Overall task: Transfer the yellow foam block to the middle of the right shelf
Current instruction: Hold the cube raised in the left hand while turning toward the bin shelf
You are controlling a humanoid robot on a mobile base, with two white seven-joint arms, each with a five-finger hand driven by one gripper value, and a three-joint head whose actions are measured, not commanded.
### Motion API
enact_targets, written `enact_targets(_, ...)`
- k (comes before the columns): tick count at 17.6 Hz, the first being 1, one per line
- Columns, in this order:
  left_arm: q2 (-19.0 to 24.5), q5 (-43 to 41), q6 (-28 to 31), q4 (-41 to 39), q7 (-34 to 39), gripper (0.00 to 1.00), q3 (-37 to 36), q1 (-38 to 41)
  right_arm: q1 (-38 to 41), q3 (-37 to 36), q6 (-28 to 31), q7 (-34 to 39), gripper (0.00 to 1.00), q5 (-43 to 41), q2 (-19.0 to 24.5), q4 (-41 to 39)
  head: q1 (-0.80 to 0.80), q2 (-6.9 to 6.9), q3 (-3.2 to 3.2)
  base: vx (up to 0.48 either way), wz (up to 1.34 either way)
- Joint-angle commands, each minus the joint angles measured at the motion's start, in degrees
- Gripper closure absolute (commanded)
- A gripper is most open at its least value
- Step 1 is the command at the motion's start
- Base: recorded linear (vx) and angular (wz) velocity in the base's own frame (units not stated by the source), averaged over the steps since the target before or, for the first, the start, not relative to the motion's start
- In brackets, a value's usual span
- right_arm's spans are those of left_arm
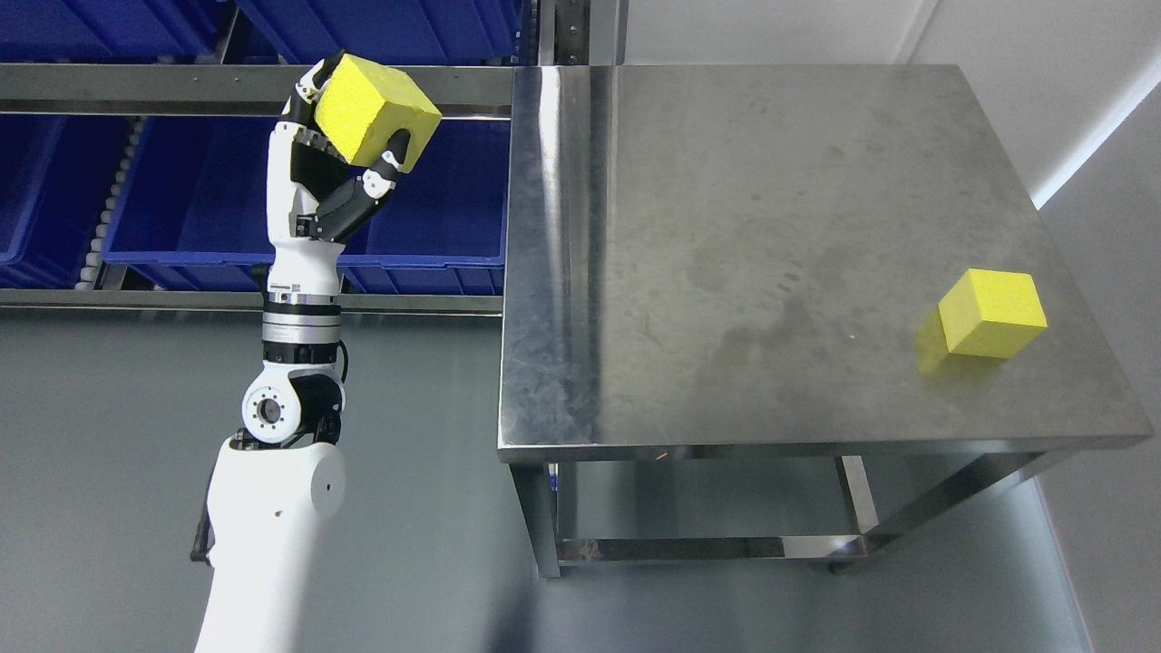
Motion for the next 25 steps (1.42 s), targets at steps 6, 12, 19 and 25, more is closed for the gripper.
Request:
enact_targets(6,0.69,0.32,8.31,-1.73,0.04,0.56,7.96,1.36,-0.18,0.00,0.05,0.00,0.00,0.00,-1.00,-1.00,0.00,0.00,0.00,0.021,0.27)
enact_targets(12,0.69,0.23,8.49,-4.28,0.04,0.56,9.09,2.33,-0.18,0.00,0.05,0.00,0.00,0.00,-1.00,-1.00,0.00,0.00,0.00,0.062,0.58)
enact_targets(19,0.69,-0.03,11.48,-6.04,-0.31,0.56,12.09,3.03,-0.09,0.00,0.05,0.00,0.00,-0.09,-1.00,-1.00,0.00,0.00,0.00,0.019,0.73)
enact_targets(25,0.69,-0.03,12.97,-8.85,-0.57,0.56,13.15,3.56,-0.18,0.00,0.05,0.00,0.00,0.00,-1.00,-1.00,0.00,-0.01,0.00,0.038,0.94)
